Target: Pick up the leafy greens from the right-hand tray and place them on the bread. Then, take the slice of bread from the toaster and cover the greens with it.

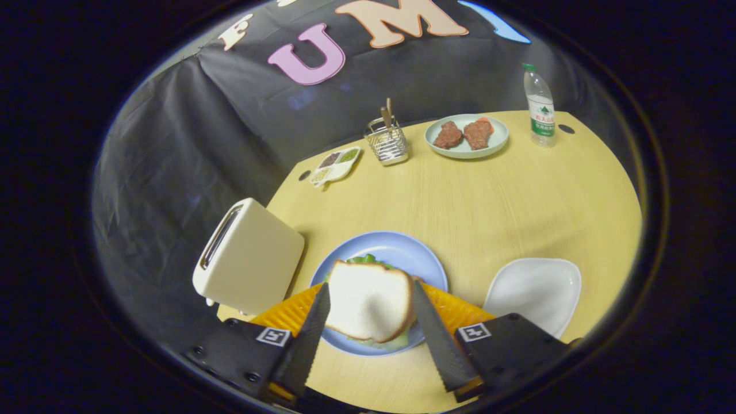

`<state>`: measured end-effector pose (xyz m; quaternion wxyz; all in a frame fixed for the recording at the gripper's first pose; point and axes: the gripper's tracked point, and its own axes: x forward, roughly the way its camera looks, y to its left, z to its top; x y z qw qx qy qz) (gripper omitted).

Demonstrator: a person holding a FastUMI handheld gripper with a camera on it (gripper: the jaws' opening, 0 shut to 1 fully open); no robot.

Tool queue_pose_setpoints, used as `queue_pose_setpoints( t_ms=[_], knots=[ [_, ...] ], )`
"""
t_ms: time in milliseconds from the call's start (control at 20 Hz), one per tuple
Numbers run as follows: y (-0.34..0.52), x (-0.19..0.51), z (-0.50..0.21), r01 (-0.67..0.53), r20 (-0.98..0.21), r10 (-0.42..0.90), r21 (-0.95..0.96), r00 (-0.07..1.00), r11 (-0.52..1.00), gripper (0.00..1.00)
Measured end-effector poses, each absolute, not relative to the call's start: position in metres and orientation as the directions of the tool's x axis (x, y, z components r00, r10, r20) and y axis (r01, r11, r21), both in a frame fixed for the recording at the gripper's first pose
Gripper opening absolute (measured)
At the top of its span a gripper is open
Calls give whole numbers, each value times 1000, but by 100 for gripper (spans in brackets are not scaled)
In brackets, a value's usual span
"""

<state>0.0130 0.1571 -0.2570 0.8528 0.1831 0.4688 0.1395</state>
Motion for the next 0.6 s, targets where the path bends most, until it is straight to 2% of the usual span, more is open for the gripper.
queue_pose_setpoints(
  t_ms=[200, 400, 600],
  knots=[
    [145, 18, -226, -120, -705, 395, 406, 589, 906, 97],
    [123, 25, -172, -177, -618, 333, 300, 712, 937, 100],
    [94, 22, -119, -159, -518, 248, 211, 818, 964, 100]
  ],
)
